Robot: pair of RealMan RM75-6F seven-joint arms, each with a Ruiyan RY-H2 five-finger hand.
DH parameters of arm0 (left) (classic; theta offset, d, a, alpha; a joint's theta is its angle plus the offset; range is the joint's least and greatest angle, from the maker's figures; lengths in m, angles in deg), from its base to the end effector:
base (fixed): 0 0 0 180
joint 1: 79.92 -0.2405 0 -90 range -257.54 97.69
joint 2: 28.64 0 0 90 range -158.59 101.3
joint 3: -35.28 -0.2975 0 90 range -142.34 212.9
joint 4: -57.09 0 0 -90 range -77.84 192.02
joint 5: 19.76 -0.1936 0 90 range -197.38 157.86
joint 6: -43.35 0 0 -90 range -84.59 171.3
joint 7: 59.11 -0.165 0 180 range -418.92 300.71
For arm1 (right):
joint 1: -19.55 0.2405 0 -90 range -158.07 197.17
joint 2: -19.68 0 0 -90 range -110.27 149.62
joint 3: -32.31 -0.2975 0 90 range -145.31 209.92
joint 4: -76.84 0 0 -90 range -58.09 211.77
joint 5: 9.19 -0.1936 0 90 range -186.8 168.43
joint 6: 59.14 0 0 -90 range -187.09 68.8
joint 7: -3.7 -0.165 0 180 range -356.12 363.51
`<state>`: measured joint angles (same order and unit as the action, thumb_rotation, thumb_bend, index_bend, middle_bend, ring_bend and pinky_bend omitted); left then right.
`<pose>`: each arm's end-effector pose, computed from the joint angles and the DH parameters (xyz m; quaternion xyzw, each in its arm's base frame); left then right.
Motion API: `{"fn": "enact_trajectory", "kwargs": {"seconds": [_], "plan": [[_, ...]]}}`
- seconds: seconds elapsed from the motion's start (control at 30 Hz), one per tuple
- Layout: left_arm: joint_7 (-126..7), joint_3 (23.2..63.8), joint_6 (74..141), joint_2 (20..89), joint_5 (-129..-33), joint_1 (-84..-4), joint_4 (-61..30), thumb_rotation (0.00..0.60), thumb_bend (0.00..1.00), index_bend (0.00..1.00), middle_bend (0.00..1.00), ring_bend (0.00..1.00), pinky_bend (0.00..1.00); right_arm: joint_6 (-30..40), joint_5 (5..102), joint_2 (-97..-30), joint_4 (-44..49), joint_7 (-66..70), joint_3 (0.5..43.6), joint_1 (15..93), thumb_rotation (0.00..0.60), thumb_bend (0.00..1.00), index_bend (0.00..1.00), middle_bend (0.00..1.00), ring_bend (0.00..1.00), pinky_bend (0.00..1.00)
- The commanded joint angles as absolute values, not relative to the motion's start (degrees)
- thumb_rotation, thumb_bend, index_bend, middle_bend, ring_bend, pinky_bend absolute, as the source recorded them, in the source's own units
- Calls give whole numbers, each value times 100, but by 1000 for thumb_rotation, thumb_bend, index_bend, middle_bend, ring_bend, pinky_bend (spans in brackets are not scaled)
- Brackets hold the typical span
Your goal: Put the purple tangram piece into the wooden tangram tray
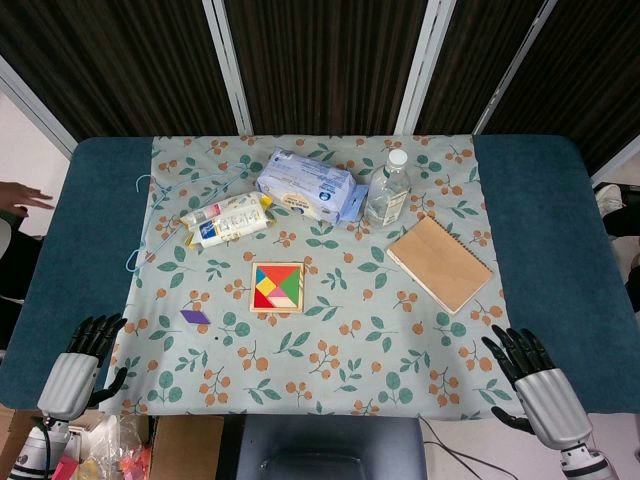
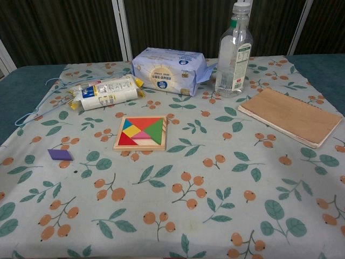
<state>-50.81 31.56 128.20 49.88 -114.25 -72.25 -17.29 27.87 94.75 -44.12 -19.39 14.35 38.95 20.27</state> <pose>-0.3536 0.1992 0.0983 -0.6559 -0.3987 -0.4110 0.4919 -0.3045 -0.1399 0.1528 0.7088 -0.3368 0.3602 0.5044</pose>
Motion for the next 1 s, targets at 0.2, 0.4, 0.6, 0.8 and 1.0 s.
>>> {"fn": "enact_trajectory", "kwargs": {"seconds": [0.2,0.4,0.6,0.8,1.0], "plan": [[-5036,3133,12644,5072,-11476,-7107,-1731,600,403,49,58,0,7,2807,9454,-4403,-1933,1430,3890,2006,600,160,0,0,0,0],[-5137,3253,12659,5253,-11432,-7051,-1736,600,402,90,412,446,482,2818,9422,-4386,-1927,1398,3879,1998,600,160,0,0,0,0],[-5874,3837,12058,5896,-10658,-6722,-2230,600,402,257,1000,1000,1000,2755,9400,-4395,-1938,1397,3860,2033,600,160,0,0,0,0],[-6761,4204,11530,6233,-9859,-6454,-2456,600,402,338,1000,1000,1000,2735,9380,-4402,-1946,1391,3848,2043,600,160,0,0,0,0],[-7270,4357,11202,6626,-9394,-6212,-2259,600,396,335,1000,1000,1000,2740,9387,-4383,-1948,1362,3854,2044,600,160,0,0,0,0]]}}
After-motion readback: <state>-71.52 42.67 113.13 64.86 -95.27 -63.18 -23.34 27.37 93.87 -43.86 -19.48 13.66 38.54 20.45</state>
